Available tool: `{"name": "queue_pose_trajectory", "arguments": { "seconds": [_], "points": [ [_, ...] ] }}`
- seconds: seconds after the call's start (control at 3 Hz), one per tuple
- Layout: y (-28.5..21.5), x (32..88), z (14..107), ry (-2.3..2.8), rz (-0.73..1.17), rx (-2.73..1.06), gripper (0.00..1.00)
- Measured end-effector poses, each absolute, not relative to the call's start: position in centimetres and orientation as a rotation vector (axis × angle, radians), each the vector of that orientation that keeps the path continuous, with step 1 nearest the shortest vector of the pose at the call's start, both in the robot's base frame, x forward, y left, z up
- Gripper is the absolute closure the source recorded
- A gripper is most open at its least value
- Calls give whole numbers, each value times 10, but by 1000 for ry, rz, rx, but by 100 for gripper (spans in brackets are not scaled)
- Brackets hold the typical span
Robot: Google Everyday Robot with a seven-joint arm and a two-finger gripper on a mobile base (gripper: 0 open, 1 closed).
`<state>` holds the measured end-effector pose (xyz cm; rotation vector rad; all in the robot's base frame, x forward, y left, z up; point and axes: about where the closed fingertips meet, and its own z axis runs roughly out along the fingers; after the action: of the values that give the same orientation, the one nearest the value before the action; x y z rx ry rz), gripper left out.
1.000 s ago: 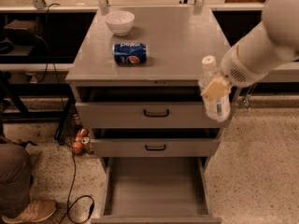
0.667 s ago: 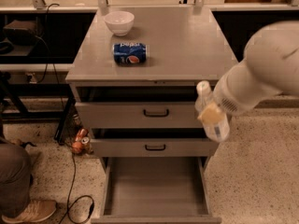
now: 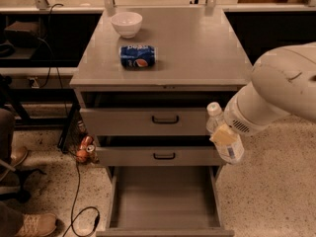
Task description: Place blue plastic bottle into bottom drawer
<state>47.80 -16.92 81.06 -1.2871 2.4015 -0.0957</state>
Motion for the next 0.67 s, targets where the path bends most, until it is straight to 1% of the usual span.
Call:
{"name": "queue_pose_trajectory", "arguments": {
  "seconds": [0.33,0.67],
  "points": [
    [-172,465,762,2474,-127,-1328,100],
    [-163,434,628,2615,-159,-1451,100]
  ]
}}
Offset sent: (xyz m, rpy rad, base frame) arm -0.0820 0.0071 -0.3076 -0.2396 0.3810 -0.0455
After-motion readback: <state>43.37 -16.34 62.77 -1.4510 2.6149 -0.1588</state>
